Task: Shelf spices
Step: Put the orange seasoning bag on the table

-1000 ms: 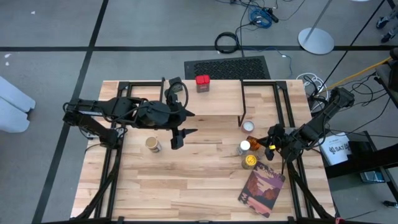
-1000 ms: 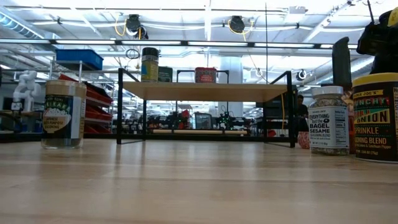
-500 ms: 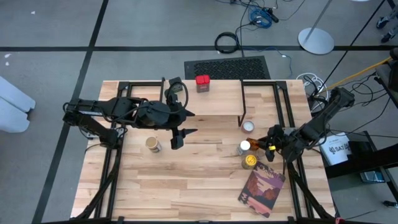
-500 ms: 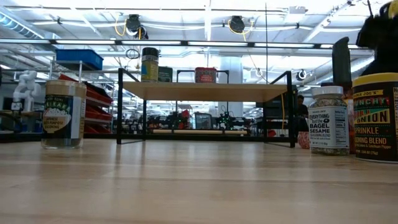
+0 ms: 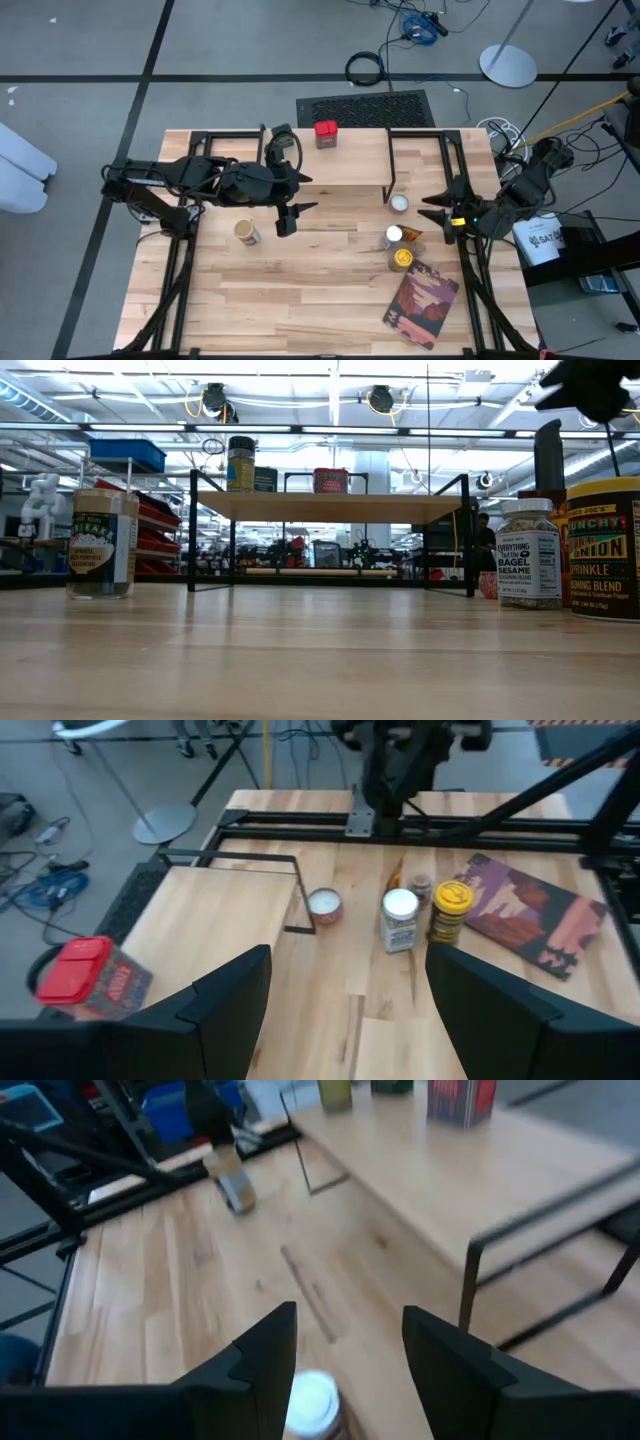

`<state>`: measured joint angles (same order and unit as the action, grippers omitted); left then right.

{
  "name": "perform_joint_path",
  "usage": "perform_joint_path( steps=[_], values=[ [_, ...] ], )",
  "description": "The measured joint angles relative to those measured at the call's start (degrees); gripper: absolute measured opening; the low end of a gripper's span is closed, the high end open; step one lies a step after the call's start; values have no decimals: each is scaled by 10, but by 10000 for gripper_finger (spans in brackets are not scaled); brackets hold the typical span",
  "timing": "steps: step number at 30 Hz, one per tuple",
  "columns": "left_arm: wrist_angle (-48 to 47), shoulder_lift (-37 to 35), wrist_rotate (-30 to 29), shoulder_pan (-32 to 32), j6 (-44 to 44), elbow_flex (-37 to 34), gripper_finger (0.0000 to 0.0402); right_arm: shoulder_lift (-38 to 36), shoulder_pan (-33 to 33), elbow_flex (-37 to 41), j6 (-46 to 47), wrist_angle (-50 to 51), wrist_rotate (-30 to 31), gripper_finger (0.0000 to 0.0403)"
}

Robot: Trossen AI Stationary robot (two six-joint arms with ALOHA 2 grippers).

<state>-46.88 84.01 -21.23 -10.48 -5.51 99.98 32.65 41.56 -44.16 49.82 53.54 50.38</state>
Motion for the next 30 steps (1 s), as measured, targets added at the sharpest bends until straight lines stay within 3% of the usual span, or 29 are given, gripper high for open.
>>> perform_joint_path(
  steps=[7, 13, 16, 24, 30],
  values=[
    [-30, 0, -68, 19, 11, 0, 276, 16, -16, -46, -99, -20, 46, 171],
    [-46, 0, -117, 80, 34, 0, 276, 33, -35, -47, -240, -154, 65, 171],
    [-50, 0, -102, 125, 35, 0, 276, 45, -49, -47, -318, -232, 63, 171],
    [-111, 0, 8, 244, 30, 0, 276, 50, -93, -48, -463, -363, 31, 171],
    [-190, 0, 16, 277, 20, 0, 276, 57, -132, -102, -491, -346, -20, 171]
  ],
)
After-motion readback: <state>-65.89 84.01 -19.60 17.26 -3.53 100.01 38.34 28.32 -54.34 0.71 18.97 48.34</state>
